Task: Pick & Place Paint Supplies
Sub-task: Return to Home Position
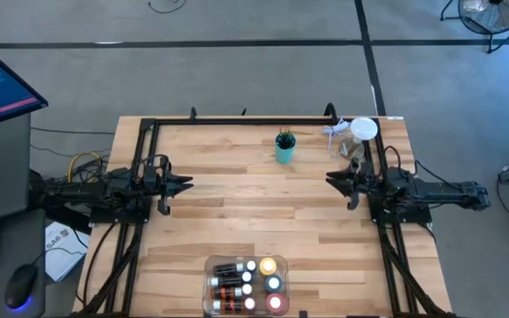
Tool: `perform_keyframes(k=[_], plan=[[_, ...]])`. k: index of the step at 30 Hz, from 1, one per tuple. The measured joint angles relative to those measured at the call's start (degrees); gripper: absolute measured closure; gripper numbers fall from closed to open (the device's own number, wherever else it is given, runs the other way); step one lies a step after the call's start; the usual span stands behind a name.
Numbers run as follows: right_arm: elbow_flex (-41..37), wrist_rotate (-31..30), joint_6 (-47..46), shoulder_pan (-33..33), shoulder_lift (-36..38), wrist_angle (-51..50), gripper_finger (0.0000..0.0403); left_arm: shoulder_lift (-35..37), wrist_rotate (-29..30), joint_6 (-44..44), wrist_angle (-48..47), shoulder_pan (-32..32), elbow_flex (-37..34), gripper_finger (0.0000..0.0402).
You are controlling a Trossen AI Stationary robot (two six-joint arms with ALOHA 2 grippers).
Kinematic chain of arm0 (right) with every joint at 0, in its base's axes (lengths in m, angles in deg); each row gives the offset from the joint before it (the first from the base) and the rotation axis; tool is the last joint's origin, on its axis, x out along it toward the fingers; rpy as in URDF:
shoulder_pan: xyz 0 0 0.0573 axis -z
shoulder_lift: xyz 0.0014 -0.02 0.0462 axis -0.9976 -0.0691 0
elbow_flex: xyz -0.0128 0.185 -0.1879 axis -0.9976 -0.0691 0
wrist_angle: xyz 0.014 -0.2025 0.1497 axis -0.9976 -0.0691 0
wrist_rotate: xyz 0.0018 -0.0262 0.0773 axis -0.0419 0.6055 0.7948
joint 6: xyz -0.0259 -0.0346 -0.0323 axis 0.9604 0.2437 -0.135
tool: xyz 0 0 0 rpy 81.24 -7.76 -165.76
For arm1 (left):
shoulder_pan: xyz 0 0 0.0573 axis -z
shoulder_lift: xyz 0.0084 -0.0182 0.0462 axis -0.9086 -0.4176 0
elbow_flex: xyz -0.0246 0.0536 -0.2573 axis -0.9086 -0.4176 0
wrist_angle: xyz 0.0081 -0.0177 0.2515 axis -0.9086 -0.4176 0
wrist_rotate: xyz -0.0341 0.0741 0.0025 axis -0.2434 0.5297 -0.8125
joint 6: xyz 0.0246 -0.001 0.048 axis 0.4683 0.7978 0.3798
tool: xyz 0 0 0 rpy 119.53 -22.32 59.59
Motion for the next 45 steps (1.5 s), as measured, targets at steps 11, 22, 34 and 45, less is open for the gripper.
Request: perform_keyframes(k=[11, 22, 34, 45], plan=[[0.0, 3.8, -2.2, -2.7, 0.1, -0.4, 0.03, 0.0, 0.0, 0.0, 0.0, 0.0, 0.0, 0.04], [0.0, 3.7, -14.6, -3.2, 0.1, 1.2, 0.03, 0.0, 0.0, 0.0, 0.1, 0.0, 0.0, 0.04], [0.0, 5.4, -14.7, -3.3, 0.1, 1.4, 0.0354, 0.0, 0.0, 0.0, 0.5, 0.0, 0.0, 0.04], [0.0, 7.1, -14.3, -3.3, 0.1, 1.3, 0.0401, 0.0, 0.0, 0.0, 0.9, 0.0, 0.0, 0.04]])
